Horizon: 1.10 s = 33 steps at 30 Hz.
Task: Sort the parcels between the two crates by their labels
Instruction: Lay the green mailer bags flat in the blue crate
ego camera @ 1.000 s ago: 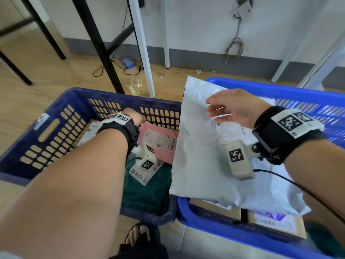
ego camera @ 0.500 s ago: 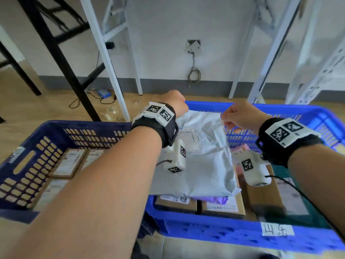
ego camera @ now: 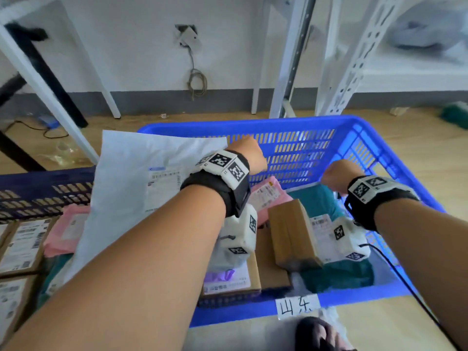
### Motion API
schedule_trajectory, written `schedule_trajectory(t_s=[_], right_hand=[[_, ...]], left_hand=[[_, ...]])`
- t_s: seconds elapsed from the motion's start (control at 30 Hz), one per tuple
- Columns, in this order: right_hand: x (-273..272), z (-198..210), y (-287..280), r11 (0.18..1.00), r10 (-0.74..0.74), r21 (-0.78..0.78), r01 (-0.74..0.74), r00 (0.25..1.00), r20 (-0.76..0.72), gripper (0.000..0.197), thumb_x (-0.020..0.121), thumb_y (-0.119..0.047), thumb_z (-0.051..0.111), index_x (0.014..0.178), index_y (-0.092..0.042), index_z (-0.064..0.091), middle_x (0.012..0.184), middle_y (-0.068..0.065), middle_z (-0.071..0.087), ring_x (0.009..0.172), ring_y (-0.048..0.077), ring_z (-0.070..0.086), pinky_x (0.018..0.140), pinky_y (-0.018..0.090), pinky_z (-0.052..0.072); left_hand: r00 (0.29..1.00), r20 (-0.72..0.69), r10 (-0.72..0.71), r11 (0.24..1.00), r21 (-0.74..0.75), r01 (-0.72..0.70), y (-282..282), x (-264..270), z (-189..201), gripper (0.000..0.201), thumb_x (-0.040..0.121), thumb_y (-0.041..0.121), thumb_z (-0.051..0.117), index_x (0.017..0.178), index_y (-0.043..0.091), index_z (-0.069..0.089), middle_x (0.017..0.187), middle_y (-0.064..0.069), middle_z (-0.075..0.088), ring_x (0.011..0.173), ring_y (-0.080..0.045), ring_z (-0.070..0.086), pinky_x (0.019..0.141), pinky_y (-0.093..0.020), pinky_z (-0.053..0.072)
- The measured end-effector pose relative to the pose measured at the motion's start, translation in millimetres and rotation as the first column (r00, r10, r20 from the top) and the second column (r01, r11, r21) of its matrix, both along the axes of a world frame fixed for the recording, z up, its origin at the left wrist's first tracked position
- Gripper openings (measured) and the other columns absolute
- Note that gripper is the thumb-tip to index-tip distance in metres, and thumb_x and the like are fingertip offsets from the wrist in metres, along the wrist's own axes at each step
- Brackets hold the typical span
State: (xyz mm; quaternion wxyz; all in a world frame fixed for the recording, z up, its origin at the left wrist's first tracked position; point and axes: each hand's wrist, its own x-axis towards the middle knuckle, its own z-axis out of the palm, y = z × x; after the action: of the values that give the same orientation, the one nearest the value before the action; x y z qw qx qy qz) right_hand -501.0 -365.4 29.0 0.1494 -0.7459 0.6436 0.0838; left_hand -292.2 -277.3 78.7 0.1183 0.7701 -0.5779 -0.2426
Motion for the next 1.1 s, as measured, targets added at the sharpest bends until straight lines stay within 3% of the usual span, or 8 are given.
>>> schedule_trajectory(t_s=[0.1, 0.23, 0.33, 0.5, 0.8, 0.93, 1.0, 1.1], right_hand=[[-18, -37, -15, 0.999, -0.026, 0.019, 0.027, 0.997, -0.078, 0.026, 0.087, -0.023, 0.052, 0.096, -0.002, 0.065, 0.111, 0.019, 0.066, 0.101, 0.033, 0.063, 0.07, 0.028, 0.043], [-32, -84, -16, 0.982, -0.14, 0.107, 0.154, 0.982, -0.123, 0.053, 0.089, -0.028, 0.058, 0.13, 0.003, 0.049, 0.124, 0.018, 0.061, 0.114, 0.032, 0.059, 0.085, 0.034, 0.048], [-40, -110, -5, 0.949, -0.229, 0.178, 0.262, 0.956, -0.184, 0.061, 0.081, -0.025, 0.071, 0.13, 0.001, 0.046, 0.125, 0.018, 0.059, 0.117, 0.031, 0.058, 0.093, 0.036, 0.048], [-53, -137, -1, 0.902, -0.323, 0.243, 0.358, 0.931, -0.171, 0.077, 0.066, -0.025, 0.081, 0.128, 0.0, 0.042, 0.128, 0.019, 0.053, 0.118, 0.032, 0.056, 0.098, 0.041, 0.048], [-43, -109, 1, 0.887, -0.377, 0.264, 0.378, 0.924, -0.057, 0.062, 0.083, -0.035, 0.073, 0.128, 0.002, 0.054, 0.127, 0.017, 0.058, 0.116, 0.027, 0.058, 0.097, 0.033, 0.046], [-37, -78, -3, 0.926, -0.329, 0.197, 0.322, 0.944, 0.006, 0.048, 0.087, -0.032, 0.067, 0.121, 0.001, 0.059, 0.105, 0.014, 0.058, 0.094, 0.024, 0.057, 0.068, 0.026, 0.046], [-38, -58, -3, 0.928, -0.351, 0.156, 0.339, 0.935, 0.056, 0.035, 0.087, -0.023, 0.065, 0.111, 0.002, 0.06, 0.101, 0.013, 0.059, 0.087, 0.027, 0.055, 0.067, 0.029, 0.041], [-39, -19, 7, 0.91, -0.413, 0.125, 0.395, 0.884, 0.217, 0.031, 0.088, -0.015, 0.06, 0.116, -0.001, 0.06, 0.122, 0.018, 0.059, 0.111, 0.032, 0.058, 0.073, 0.029, 0.038]], left_hand=[[0.999, 0.015, 0.038, 0.999, -0.002, -0.038, -11, 1, -18, 0.017, 0.087, 0.017, 0.06, 0.101, 0.013, 0.068, 0.102, -0.003, 0.061, 0.092, -0.022, 0.058, 0.078, -0.028, 0.045], [0.998, 0.029, 0.06, 0.998, 0.008, -0.06, -19, 6, -32, 0.017, 0.087, 0.014, 0.057, 0.098, 0.013, 0.07, 0.103, -0.004, 0.065, 0.095, -0.023, 0.06, 0.08, -0.029, 0.047], [1.0, 0.014, 0.028, 0.999, 0.028, -0.029, -24, 8, -36, 0.008, 0.089, 0.012, 0.054, 0.088, 0.019, 0.056, 0.094, -0.003, 0.054, 0.085, -0.02, 0.049, 0.07, -0.025, 0.04], [0.998, -0.029, 0.055, 0.998, 0.039, -0.054, -25, 13, -41, 0.008, 0.088, 0.014, 0.056, 0.089, 0.021, 0.051, 0.093, 0.0, 0.05, 0.085, -0.019, 0.046, 0.08, -0.03, 0.044], [0.996, -0.058, 0.061, 0.997, 0.048, -0.059, -17, 8, -32, 0.008, 0.088, 0.014, 0.056, 0.091, 0.021, 0.053, 0.096, 0.0, 0.053, 0.088, -0.017, 0.048, 0.089, -0.032, 0.046], [0.999, -0.049, 0.016, 0.999, 0.05, -0.014, -8, 6, -12, 0.002, 0.09, 0.017, 0.056, 0.092, 0.019, 0.056, 0.098, -0.001, 0.052, 0.09, -0.018, 0.048, 0.088, -0.03, 0.044], [0.999, -0.01, -0.042, 0.998, 0.043, 0.043, -3, 5, 2, 0.004, 0.093, 0.017, 0.053, 0.093, 0.016, 0.058, 0.103, -0.002, 0.052, 0.095, -0.019, 0.049, 0.08, -0.025, 0.044], [1.0, -0.003, -0.03, 1.0, -0.002, 0.03, 7, 7, 21, 0.003, 0.093, 0.016, 0.052, 0.092, 0.018, 0.05, 0.109, -0.005, 0.055, 0.097, -0.02, 0.049, 0.073, -0.022, 0.041]])
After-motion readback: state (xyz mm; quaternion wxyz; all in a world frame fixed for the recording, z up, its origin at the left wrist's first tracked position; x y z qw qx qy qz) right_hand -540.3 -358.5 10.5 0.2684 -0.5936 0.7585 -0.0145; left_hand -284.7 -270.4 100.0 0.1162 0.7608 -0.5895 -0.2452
